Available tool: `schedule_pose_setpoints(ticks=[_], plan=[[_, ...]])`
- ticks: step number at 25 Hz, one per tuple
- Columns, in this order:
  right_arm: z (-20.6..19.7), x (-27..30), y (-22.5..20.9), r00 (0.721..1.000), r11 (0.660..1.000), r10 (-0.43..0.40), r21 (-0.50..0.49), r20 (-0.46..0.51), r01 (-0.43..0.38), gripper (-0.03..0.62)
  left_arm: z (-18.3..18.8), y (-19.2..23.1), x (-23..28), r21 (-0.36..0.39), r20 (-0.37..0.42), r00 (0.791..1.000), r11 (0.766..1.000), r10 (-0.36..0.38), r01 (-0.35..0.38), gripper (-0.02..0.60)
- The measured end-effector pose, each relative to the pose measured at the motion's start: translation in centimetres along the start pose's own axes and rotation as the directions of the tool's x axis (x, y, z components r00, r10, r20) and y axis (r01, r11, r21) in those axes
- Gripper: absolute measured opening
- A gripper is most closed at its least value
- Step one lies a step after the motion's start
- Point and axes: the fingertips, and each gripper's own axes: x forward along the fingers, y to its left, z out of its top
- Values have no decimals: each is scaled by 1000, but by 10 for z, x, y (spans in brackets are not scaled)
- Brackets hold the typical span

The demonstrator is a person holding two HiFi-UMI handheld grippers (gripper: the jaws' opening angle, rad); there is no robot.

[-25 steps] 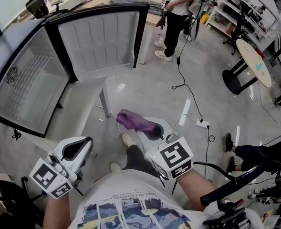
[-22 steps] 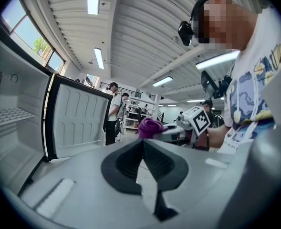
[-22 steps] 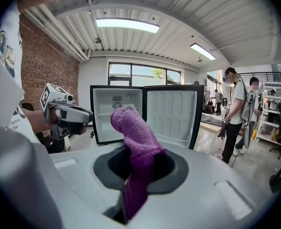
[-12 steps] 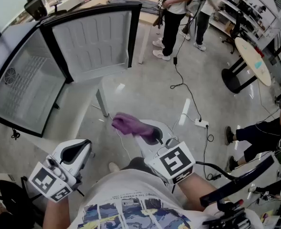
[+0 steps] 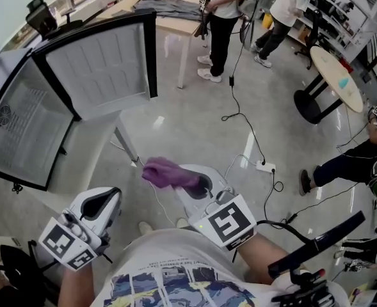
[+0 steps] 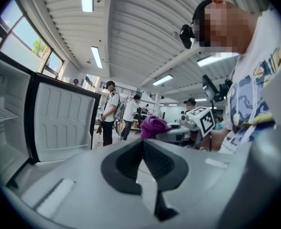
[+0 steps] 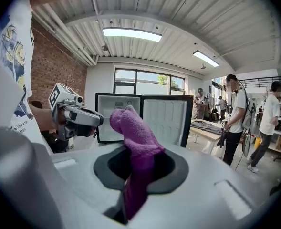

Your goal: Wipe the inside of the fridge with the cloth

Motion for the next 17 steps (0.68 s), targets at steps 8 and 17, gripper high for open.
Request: schedule_pose_setpoints(ticks=[8,17], plan=[[-8,-29,-29,1000,1000,-7,26,2,7,54,5,-23,34,12,-8,1000,1000,-19,19,5],[-33,-46,-71,1000,1000,20,8,-5,-20,54,-7,-38,84,-11,-14,1000,1000,3,-3,5]])
